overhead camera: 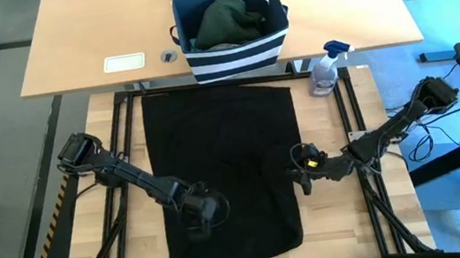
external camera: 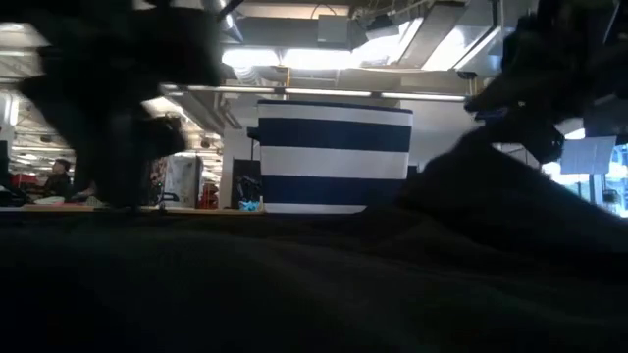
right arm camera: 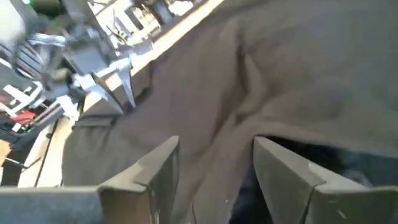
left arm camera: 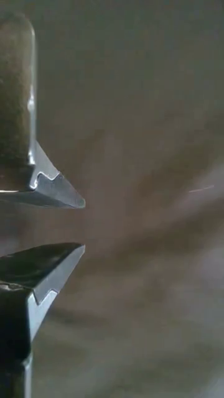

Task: Fold Laundry from Bin
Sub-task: Fold the black shirt

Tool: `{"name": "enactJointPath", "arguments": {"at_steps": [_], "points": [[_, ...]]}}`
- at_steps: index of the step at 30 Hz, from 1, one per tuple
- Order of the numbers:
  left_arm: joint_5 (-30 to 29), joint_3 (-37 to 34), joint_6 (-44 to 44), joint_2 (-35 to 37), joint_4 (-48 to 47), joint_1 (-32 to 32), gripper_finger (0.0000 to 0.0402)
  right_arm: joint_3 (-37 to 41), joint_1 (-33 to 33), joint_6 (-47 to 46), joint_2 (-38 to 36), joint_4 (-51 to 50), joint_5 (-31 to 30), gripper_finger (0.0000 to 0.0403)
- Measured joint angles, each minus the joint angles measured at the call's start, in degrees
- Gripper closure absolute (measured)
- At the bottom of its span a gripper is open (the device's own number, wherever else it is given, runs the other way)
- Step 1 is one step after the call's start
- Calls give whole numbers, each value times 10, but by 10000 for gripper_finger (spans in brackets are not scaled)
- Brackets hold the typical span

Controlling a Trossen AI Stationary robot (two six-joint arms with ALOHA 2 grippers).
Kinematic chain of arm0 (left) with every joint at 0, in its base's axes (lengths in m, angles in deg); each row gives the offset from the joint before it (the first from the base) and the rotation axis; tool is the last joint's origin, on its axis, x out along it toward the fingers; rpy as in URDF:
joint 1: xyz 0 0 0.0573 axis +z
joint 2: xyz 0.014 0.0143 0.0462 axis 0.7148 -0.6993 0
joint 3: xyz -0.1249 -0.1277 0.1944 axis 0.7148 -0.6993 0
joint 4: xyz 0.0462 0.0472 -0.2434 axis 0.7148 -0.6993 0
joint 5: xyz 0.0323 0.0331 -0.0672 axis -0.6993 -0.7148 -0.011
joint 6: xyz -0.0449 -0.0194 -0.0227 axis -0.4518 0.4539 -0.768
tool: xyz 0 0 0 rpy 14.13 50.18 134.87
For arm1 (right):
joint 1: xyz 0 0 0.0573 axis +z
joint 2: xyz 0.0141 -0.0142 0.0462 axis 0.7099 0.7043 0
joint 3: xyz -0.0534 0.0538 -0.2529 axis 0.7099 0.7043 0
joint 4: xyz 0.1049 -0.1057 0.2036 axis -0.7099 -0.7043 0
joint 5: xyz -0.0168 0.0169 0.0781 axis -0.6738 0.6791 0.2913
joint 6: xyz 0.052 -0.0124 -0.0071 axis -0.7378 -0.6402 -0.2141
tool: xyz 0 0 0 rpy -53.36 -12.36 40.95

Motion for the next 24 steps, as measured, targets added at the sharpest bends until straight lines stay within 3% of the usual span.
{"name": "enactJointPath", "arguments": {"at_steps": [5,10,24], "points": [[34,0,-65,0,-55,-61,306,-51,0,79,-2,-18,-14,205],[29,0,-105,0,-65,-87,306,-115,0,139,5,-71,-23,205],[29,0,-158,0,-52,-79,306,-142,0,125,81,-91,-17,205]]}}
